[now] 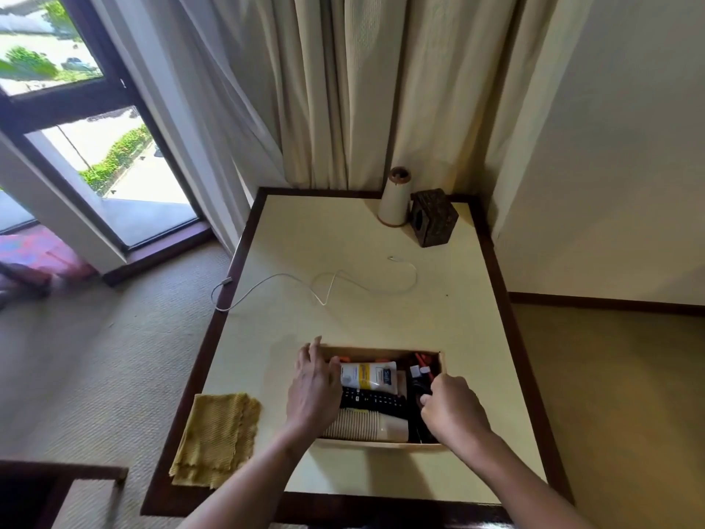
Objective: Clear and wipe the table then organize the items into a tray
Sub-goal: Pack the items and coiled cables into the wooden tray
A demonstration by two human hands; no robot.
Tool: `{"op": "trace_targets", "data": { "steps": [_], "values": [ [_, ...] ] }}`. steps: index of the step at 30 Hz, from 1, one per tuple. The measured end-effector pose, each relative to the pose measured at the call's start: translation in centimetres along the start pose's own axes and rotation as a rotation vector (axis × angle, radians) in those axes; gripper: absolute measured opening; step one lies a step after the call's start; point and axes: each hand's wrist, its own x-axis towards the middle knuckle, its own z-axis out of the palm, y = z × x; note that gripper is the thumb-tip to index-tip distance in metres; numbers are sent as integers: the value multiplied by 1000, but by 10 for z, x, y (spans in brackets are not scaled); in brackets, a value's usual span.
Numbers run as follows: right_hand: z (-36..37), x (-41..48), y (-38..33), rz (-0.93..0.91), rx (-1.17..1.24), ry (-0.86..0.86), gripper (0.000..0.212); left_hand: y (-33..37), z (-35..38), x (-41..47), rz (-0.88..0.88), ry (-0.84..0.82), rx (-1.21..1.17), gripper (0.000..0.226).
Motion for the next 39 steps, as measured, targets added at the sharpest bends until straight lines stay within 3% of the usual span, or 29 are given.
{"op": "trace_targets", "data": {
  "steps": [9,13,17,20,27,39],
  "values": [
    [14,-5,1,-129,-228,-4,25,5,-2,-2,10,-18,64,57],
    [7,-2,6,-133,-163,-73,24,3,-1,-1,10,-17,73,58],
    [8,9,18,-76,-2,48,24,3,-1,-1,11,-17,67,59],
    [9,9,18,-84,11,78,11,3,-1,0,10,-13,70,59],
    [10,4,12,-108,-175,107,9,-1,2,-1,11,-13,65,61],
    [9,-6,13,-143,-384,113,27,-8,4,1,23,-16,65,58]
  ]
}}
